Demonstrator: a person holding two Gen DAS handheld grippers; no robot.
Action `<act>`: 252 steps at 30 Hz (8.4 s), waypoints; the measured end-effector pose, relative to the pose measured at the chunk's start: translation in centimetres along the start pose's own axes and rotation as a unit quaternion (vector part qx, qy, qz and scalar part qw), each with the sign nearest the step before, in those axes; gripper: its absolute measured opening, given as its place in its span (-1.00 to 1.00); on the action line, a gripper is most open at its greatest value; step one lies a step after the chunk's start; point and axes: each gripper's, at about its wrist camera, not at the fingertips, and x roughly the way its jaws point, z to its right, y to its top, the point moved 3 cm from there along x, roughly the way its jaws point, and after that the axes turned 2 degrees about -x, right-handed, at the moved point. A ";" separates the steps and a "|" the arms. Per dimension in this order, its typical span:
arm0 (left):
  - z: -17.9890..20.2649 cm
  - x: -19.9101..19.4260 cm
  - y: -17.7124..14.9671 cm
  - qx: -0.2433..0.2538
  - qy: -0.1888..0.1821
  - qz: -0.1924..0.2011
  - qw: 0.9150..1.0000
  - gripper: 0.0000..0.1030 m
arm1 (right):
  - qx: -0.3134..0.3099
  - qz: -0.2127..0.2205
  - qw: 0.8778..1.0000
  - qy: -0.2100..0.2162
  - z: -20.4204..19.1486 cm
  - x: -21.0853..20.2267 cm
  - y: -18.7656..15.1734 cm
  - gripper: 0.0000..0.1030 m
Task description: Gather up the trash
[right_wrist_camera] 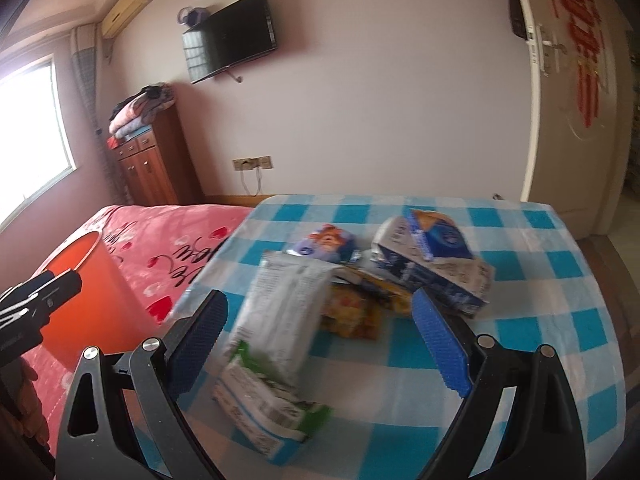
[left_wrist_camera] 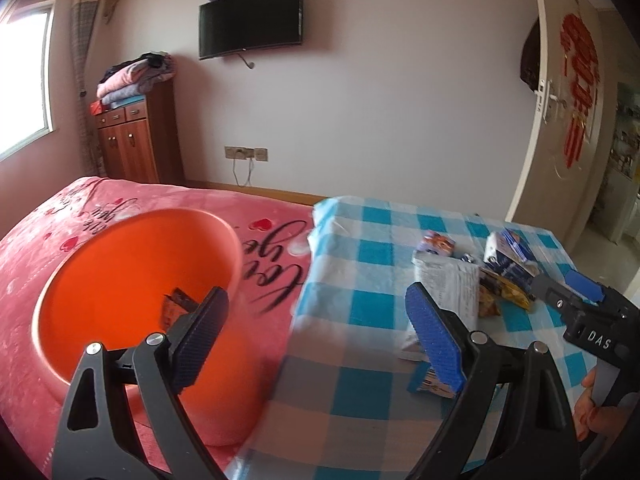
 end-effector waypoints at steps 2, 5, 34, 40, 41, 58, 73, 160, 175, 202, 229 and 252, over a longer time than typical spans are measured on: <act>0.8 0.4 -0.3 0.004 -0.002 -0.006 1.000 0.76 | 0.005 0.001 1.000 -0.010 1.0 -0.1 -0.2 0.79; 2.1 1.1 -0.8 0.013 -0.007 -0.017 1.000 0.76 | 0.013 0.002 1.000 -0.026 2.9 -0.2 -0.6 0.79; 13.0 11.8 1.8 0.058 -0.108 -0.063 0.990 0.76 | 0.043 -0.046 0.997 -0.039 14.2 4.4 0.8 0.79; 14.7 15.8 3.1 0.061 -0.146 -0.093 0.983 0.76 | 0.107 -0.066 0.991 0.046 16.3 6.9 2.4 0.79; 14.8 16.5 3.4 0.061 -0.152 -0.100 0.981 0.76 | 0.110 -0.069 0.990 0.056 16.4 7.5 2.8 0.79; 17.8 26.0 2.9 0.149 -0.198 -0.231 0.941 0.73 | 0.108 -0.135 0.977 0.123 16.4 15.2 5.2 0.79; 18.0 25.8 1.0 0.159 -0.192 -0.232 0.940 0.03 | 0.075 -0.155 0.970 0.172 14.1 13.1 2.3 0.05; 2.7 2.7 -6.8 0.011 -0.184 -0.109 0.977 0.01 | -0.050 -0.123 0.983 0.129 -1.6 -5.9 -9.9 0.33; 1.1 0.4 -9.0 0.019 -0.185 -0.115 0.976 0.01 | -0.167 -0.180 0.959 0.143 -8.4 -5.2 -15.4 0.32; -2.1 -5.0 -6.0 0.003 -0.210 -0.040 0.977 0.01 | -0.111 -0.143 0.971 0.157 -9.4 -7.2 -8.6 -0.28; -15.6 -3.1 2.0 -0.077 -0.002 0.039 0.996 0.01 | -0.122 -0.063 0.942 0.308 -27.9 0.7 8.6 -0.28; -16.5 -2.3 0.7 -0.115 0.056 0.018 0.992 0.87 | -0.055 0.005 0.982 0.180 -18.8 -0.2 6.7 0.84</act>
